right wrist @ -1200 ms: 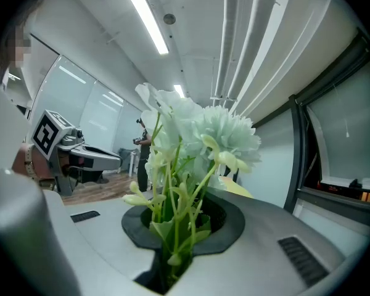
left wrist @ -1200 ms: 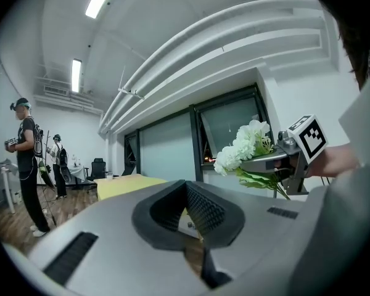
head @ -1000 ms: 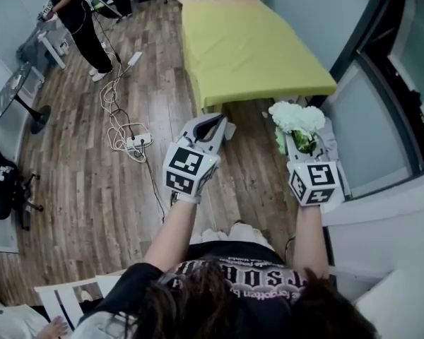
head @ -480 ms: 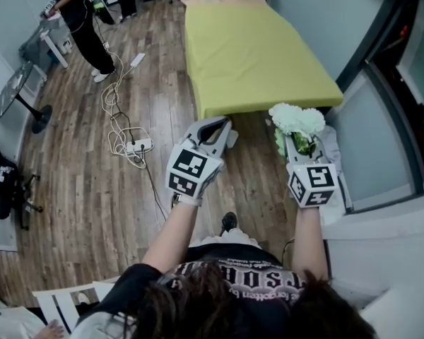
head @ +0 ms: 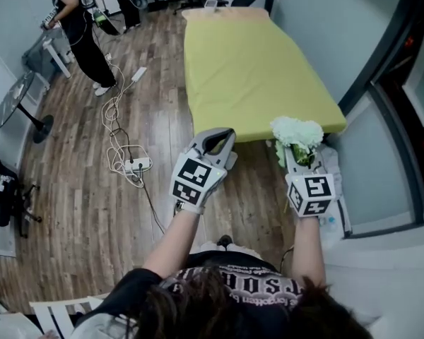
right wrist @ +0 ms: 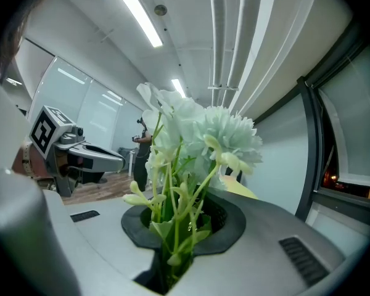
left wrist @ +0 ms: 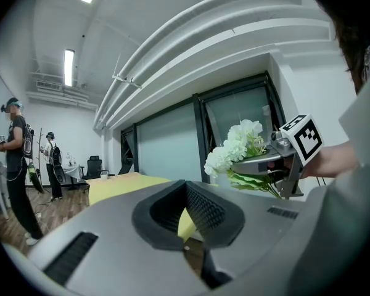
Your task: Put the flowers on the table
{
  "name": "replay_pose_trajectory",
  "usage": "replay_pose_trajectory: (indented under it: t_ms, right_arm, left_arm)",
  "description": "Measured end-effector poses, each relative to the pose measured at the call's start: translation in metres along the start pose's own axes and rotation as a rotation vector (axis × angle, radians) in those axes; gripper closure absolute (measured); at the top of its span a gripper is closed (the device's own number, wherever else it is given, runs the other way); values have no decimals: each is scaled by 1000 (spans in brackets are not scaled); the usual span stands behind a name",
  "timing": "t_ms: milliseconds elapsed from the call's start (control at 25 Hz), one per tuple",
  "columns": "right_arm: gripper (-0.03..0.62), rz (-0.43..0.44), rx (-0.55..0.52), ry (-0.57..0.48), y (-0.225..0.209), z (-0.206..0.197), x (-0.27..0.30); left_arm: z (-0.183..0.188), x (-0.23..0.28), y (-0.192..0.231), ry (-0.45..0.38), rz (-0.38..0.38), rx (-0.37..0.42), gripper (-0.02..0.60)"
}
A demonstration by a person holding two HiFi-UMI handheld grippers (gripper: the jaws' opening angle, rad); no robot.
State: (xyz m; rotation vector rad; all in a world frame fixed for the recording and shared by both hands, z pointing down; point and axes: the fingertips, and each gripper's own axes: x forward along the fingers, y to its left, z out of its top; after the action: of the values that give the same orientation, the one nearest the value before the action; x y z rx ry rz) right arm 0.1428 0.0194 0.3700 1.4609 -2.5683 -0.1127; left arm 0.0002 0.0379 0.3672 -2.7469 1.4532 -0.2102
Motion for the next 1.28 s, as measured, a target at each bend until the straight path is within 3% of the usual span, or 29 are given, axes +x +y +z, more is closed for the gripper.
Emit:
replay_pose_trajectory:
  t_ms: [640,1280]
  right_arm:
    - [522,-5,33,3,-47,-8,55]
    - [522,-49,46,55,-98,-18,177]
  left_arm:
    - [3,63,32,-4,-1,-11,584]
    - [-8,173,115,7,-77,-39,584]
